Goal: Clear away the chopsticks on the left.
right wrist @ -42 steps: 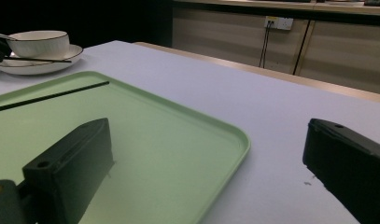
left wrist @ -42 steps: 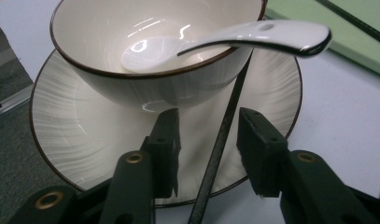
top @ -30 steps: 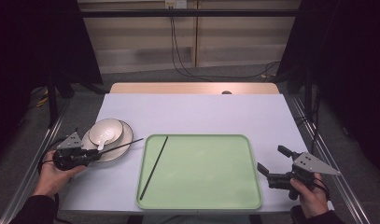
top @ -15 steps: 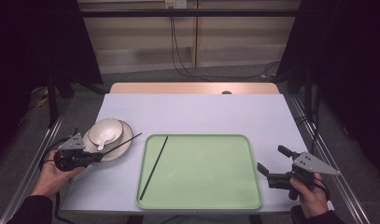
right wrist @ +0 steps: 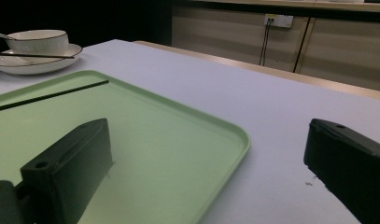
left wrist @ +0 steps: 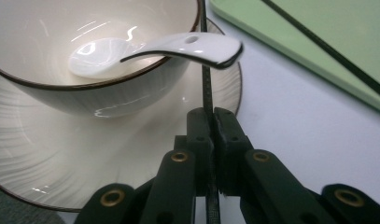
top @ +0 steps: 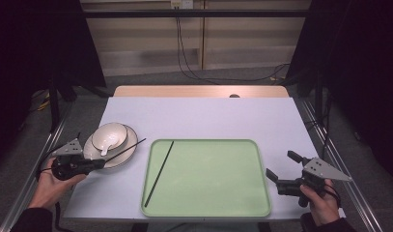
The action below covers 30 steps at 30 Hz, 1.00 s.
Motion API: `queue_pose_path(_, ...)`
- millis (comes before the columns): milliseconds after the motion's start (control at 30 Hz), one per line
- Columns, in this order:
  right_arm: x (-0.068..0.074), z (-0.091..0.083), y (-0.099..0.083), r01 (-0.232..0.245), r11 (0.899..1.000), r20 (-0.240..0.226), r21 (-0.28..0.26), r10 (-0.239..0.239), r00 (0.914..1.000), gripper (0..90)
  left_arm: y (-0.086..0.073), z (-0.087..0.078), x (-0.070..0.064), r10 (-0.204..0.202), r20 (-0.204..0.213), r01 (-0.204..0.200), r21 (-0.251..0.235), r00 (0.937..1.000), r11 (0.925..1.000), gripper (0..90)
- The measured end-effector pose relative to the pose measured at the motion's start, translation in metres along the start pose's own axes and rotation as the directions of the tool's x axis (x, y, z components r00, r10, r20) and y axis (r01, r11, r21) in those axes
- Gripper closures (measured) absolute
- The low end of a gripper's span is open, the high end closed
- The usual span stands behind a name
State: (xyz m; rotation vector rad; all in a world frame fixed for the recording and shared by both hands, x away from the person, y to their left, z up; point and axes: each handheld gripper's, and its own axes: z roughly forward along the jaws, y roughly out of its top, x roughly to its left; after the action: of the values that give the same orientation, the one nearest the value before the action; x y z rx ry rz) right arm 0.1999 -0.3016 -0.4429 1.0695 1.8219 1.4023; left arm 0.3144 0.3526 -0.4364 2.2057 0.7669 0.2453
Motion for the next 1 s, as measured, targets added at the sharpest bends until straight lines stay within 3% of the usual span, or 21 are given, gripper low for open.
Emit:
queue_pose_path(400, 0.0, 0.0, 0.0, 0.001, 1.0, 0.003, -0.014, -0.001, 1.0, 0.6, 0.01, -0.003, -0.03, -0.065, 0.006, 0.065, -0.104, 0.9979, 0.9924, 86.0)
queue_pose_path(667, 0.0, -0.001, 0.0, -0.001, 1.0, -0.005, -0.011, 0.001, 1.0, 0.6, 0.022, -0.002, -0.063, -0.03, -0.005, 0.029, -0.115, 0.9995, 0.993, 86.0)
queue_pose_path(1000, 0.0, -0.001, 0.0, -0.001, 1.0, -0.004, -0.011, 0.001, 1.0, 0.7, 0.023, 0.001, -0.096, -0.094, -0.02, 0.091, -0.116, 0.9954, 0.9891, 86.1)
